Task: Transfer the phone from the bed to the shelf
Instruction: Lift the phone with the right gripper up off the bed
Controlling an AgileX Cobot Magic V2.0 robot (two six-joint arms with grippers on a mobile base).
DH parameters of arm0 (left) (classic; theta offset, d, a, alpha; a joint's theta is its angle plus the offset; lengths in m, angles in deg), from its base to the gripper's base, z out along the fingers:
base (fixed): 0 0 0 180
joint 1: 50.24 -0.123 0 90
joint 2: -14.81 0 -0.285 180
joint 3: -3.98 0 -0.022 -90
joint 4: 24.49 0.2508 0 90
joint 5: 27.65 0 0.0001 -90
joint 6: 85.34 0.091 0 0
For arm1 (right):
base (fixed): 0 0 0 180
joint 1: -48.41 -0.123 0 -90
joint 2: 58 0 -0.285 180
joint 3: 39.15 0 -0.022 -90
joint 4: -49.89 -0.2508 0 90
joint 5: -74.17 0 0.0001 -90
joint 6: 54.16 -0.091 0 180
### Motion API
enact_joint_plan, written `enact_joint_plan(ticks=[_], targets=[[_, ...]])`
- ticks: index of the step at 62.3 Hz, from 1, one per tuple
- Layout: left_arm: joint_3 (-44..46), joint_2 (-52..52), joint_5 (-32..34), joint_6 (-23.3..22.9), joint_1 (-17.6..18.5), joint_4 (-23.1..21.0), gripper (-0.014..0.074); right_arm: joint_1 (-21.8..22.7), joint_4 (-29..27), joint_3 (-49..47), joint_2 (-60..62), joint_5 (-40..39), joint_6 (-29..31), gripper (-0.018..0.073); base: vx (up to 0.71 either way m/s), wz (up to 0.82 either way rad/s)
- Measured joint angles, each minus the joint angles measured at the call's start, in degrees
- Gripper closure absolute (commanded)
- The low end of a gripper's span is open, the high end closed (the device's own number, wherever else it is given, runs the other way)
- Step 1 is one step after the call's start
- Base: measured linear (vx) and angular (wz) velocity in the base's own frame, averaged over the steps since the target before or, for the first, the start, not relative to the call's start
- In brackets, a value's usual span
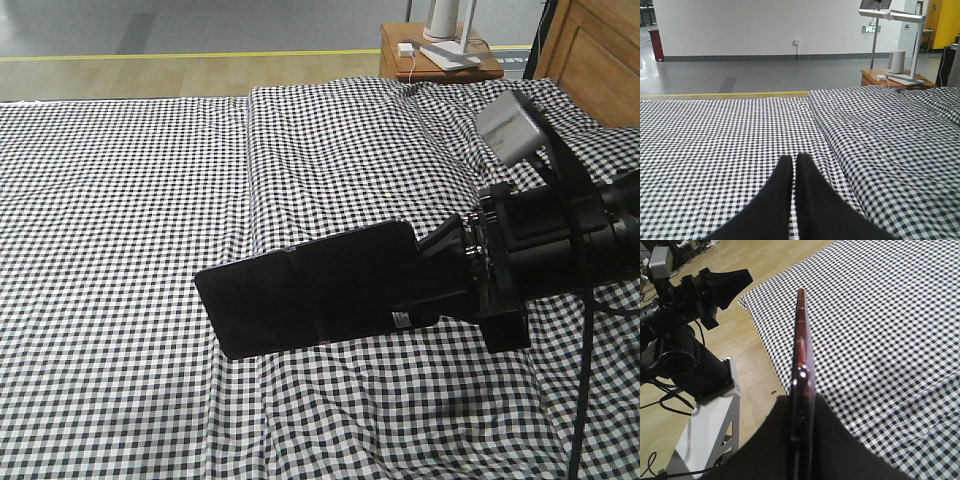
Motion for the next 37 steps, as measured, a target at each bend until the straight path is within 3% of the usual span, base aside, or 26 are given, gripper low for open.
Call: enact_joint_plan(ticks=[37], targets=[[0.00, 0.00, 0.00, 0.00, 0.00, 0.00, 0.0595, 0.00, 0.82, 0.00, 0.00, 0.00, -0.01, 0.0562, 0.00, 0.00]])
